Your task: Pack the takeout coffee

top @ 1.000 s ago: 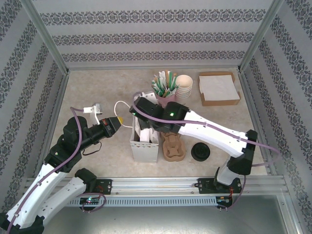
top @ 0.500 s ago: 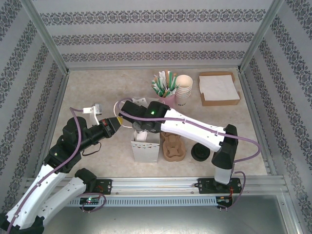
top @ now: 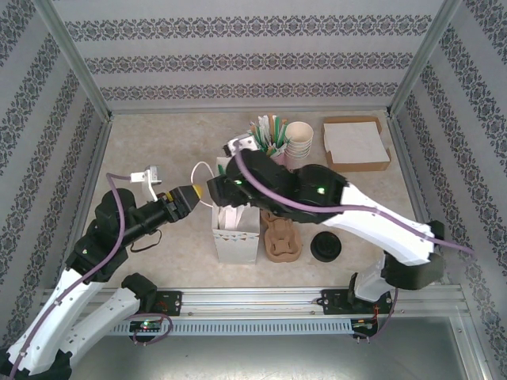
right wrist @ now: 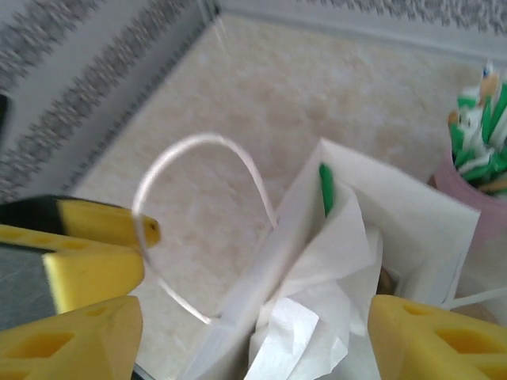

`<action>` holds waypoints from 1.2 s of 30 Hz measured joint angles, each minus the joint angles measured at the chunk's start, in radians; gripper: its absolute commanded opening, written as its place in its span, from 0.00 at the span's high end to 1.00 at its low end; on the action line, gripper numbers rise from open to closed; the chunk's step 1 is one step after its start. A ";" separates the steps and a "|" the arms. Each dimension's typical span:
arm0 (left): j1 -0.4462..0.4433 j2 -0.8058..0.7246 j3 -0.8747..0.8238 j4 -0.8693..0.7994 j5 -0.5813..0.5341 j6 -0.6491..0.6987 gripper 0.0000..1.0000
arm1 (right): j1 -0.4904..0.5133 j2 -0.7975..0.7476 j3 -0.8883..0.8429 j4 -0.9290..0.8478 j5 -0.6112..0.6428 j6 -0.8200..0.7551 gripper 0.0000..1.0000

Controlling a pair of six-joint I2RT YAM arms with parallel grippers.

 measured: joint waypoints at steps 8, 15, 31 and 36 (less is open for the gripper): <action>0.000 0.034 0.090 0.026 0.069 0.020 0.00 | 0.000 -0.276 -0.274 0.266 0.021 -0.098 0.17; 0.000 0.074 0.257 0.018 0.049 0.139 0.00 | -0.004 -0.492 -0.513 0.434 0.174 -0.182 0.06; -0.003 0.079 0.096 0.137 -0.915 0.645 0.00 | -0.384 -0.824 -1.142 0.827 0.322 -0.649 0.02; 0.077 0.105 -0.101 0.285 -1.064 0.700 0.00 | -0.695 -0.769 -1.281 0.925 0.175 -0.663 0.02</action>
